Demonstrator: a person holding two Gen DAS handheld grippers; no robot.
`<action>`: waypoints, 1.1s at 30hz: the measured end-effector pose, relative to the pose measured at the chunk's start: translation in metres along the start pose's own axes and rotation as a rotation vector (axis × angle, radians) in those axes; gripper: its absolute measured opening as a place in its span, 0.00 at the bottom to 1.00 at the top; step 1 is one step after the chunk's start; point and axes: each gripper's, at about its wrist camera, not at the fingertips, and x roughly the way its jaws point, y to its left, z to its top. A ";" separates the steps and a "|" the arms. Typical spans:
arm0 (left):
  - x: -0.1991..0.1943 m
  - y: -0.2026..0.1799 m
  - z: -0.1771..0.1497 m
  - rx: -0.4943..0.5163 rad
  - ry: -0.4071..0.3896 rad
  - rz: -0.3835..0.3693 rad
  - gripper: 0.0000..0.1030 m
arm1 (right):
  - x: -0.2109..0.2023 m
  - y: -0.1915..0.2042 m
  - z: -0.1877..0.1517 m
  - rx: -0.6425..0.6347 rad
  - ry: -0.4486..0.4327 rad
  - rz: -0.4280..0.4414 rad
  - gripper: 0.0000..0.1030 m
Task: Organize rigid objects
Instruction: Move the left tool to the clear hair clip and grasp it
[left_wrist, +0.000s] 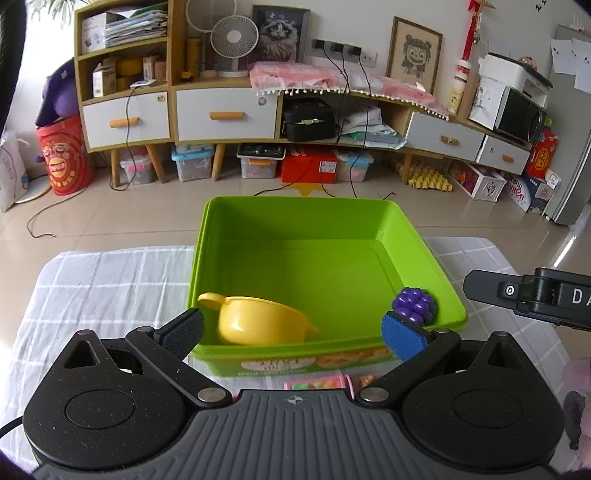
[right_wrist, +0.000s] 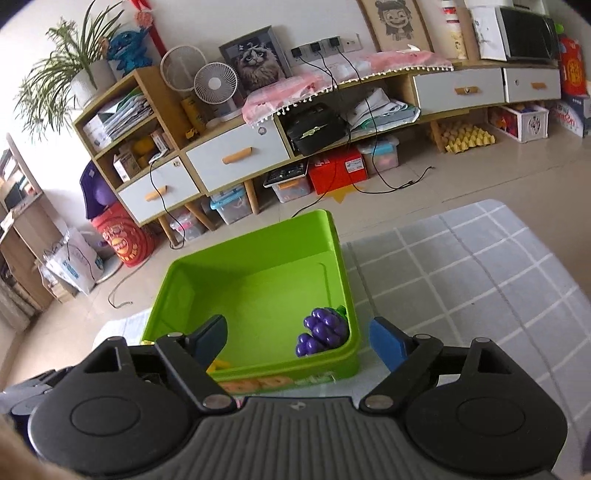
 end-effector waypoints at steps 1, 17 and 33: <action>-0.003 0.000 -0.002 -0.005 0.002 0.000 0.98 | -0.004 0.001 0.000 -0.006 0.002 -0.001 0.66; -0.038 0.016 -0.044 -0.029 0.027 -0.013 0.98 | -0.042 0.003 -0.036 -0.143 0.017 -0.032 0.75; -0.058 0.036 -0.096 -0.035 0.003 -0.166 0.98 | -0.051 0.002 -0.080 -0.336 -0.023 0.049 0.77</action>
